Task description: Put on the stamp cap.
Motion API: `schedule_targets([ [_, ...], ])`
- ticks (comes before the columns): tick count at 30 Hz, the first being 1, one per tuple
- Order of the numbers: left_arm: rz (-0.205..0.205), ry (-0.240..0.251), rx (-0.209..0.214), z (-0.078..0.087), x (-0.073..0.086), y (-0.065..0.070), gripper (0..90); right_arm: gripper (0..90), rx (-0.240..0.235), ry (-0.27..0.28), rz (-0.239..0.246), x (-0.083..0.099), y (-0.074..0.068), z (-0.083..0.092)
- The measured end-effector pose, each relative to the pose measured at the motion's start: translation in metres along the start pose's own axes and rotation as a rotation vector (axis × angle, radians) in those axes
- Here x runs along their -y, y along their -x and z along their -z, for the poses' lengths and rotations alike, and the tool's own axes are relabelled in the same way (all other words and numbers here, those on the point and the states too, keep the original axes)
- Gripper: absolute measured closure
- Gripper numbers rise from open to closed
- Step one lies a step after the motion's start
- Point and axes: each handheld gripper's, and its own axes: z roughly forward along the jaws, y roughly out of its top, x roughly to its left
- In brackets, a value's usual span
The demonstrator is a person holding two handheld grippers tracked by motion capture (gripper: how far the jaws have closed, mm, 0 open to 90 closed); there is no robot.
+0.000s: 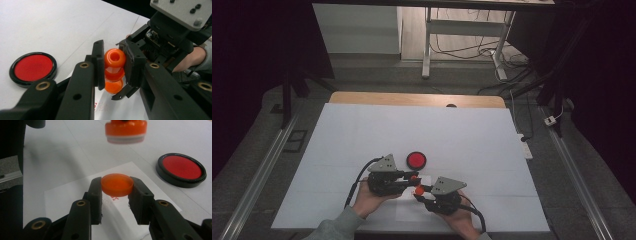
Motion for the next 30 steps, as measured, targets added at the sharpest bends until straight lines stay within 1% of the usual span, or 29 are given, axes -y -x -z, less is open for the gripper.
schedule_targets([
  [5,0.0,-0.002,0.009,-0.003,0.001,0.001,71.9,63.7,0.005,0.0,0.0,0.0,0.0,0.001],
  [10,-0.002,-0.015,0.015,-0.007,0.003,0.002,71.9,63.8,0.006,0.001,0.0,0.0,0.0,0.002],
  [17,0.002,-0.034,0.012,-0.012,0.006,0.001,71.9,63.8,0.001,0.014,-0.014,0.0,0.001,0.002],
  [18,0.003,-0.034,0.012,-0.013,0.006,0.001,71.8,63.8,0.007,0.008,-0.011,0.0,0.001,0.003],
  [20,0.001,-0.039,0.012,-0.014,0.007,0.001,71.8,63.8,0.004,0.016,-0.015,0.0,0.002,0.003],
  [21,0.001,-0.041,0.012,-0.014,0.007,0.001,71.9,63.8,0.011,0.011,-0.011,-0.001,0.002,0.004],
  [30,0.0,-0.051,0.01,-0.016,0.009,0.0,71.9,63.8,0.009,0.017,-0.014,0.0,0.002,0.004],
])
